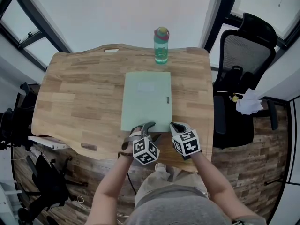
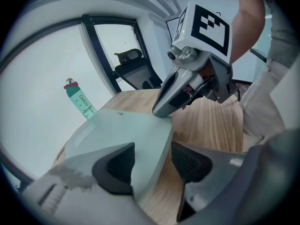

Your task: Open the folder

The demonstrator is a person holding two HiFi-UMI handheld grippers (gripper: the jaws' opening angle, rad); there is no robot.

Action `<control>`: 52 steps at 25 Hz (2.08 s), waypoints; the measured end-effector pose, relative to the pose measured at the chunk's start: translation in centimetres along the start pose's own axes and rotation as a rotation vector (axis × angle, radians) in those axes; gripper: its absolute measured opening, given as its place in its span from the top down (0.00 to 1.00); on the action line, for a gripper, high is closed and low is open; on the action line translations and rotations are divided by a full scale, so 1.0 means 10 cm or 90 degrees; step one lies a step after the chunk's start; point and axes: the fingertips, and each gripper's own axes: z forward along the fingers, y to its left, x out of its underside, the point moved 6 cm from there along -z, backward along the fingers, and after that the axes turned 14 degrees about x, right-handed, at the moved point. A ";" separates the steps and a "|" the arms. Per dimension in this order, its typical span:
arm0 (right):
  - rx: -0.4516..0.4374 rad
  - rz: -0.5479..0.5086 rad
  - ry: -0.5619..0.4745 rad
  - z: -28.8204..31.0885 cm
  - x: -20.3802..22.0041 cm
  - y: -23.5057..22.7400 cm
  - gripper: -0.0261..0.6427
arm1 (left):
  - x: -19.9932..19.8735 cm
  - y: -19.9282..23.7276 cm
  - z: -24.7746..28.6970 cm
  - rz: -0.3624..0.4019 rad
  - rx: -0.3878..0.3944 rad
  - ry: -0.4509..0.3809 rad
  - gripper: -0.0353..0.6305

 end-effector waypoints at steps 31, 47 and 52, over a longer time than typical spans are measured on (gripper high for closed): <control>0.016 0.022 -0.001 -0.01 0.02 -0.01 0.96 | -0.12 -0.01 -0.30 0.008 -0.048 -0.065 0.77; 0.068 0.028 0.014 -0.02 0.00 0.03 0.96 | -0.06 0.02 -0.97 -0.058 -0.116 -0.181 0.85; 0.090 0.029 0.024 -0.03 -0.02 0.05 0.96 | 0.02 0.03 -1.22 -0.073 -0.144 -0.211 0.88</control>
